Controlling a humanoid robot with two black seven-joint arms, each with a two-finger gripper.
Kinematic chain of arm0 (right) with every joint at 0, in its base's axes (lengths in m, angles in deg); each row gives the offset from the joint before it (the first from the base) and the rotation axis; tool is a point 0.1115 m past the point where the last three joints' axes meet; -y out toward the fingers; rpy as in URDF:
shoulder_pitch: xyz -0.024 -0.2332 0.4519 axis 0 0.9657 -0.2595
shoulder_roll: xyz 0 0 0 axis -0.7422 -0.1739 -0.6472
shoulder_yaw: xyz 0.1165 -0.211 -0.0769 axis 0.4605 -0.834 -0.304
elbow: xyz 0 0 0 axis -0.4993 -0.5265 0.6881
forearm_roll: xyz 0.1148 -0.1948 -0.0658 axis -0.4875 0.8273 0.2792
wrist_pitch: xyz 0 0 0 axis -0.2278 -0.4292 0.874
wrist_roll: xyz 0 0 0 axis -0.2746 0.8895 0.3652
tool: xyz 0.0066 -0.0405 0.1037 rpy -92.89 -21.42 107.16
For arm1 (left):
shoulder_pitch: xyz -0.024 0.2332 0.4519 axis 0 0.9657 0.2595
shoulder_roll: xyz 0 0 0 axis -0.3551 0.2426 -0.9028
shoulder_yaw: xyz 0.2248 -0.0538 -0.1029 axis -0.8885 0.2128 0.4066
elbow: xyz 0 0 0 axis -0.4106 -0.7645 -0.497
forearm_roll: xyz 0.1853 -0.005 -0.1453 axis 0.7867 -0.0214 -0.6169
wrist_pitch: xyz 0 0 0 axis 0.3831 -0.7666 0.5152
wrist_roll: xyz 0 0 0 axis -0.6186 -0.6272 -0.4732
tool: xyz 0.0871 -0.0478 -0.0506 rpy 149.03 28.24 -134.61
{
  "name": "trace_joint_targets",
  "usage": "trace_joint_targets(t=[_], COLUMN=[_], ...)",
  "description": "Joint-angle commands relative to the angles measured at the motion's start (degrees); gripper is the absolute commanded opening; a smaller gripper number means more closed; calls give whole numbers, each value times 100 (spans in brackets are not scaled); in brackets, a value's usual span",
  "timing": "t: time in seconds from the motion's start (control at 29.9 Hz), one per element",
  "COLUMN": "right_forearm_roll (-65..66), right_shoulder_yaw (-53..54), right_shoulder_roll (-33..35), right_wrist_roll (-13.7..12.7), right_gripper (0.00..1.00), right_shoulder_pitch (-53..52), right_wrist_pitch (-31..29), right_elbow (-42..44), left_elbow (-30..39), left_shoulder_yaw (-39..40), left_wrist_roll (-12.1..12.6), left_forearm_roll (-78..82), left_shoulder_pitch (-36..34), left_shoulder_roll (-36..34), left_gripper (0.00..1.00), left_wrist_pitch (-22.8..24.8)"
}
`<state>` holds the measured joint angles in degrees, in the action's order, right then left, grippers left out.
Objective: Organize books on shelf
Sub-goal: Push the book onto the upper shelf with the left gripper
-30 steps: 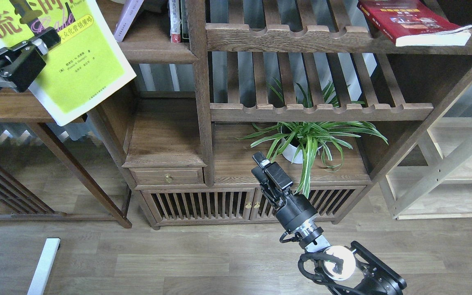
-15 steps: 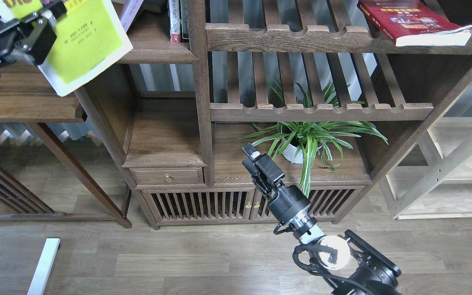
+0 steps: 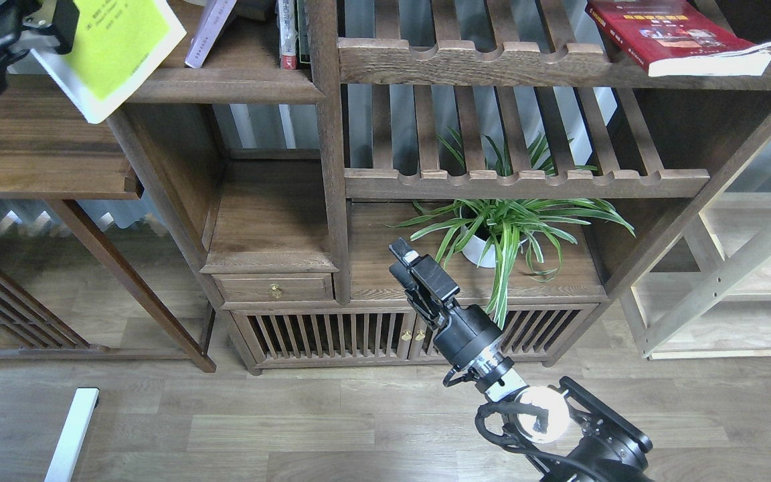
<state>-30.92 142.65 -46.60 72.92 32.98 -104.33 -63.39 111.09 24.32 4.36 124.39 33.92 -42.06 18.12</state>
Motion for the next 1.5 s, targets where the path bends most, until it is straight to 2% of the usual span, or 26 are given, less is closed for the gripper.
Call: trace_joint_targets(t=[0.0, 0.13, 0.2, 0.27, 0.5, 0.64, 0.87, 1.1, 1.47], right_forearm_roll=[0, -9, -9, -9, -9, -18, -18, -18, -18], right_shoulder_yaw=[0, 0, 0, 0, 27, 35, 44, 44, 53], right_shoulder_roll=[0, 0, 0, 0, 0, 0, 0, 0, 0], right_wrist_roll=[1, 1, 10, 1, 1, 1, 10, 10, 10], right_gripper=[81, 81, 81, 81, 81, 82, 81, 81, 81], right_shoulder_pitch=[-4, 14, 31, 49, 58, 58, 67, 67, 102], right_wrist_pitch=[0, 0, 0, 0, 0, 0, 0, 0, 0], right_elbow=[-9, -9, -27, -44, -123, -132, -150, -194, -281], left_elbow=[-20, -222, -345, -503, -802, -969, -1426, -2226, -2894], left_shoulder_yaw=[-140, -544, -720, -931, -1353, -1538, -1969, -2601, -2866], left_wrist_roll=[1, -26, -131, -236, -272, -386, -404, -632, -834], left_forearm_roll=[242, 251, 268, 277, 286, 286, 286, 268, 277], left_shoulder_pitch=[-206, -557, -786, -979, -1375, -1499, -2051, -2773, -3028], left_shoulder_roll=[100, 127, 101, 92, 109, 109, 109, 197, 548], left_gripper=[2, 2, 2, 3, 3, 3, 4, 7, 7], left_wrist_pitch=[-301, -635, -819, -890, -1206, -1400, -1558, -1628, -1690])
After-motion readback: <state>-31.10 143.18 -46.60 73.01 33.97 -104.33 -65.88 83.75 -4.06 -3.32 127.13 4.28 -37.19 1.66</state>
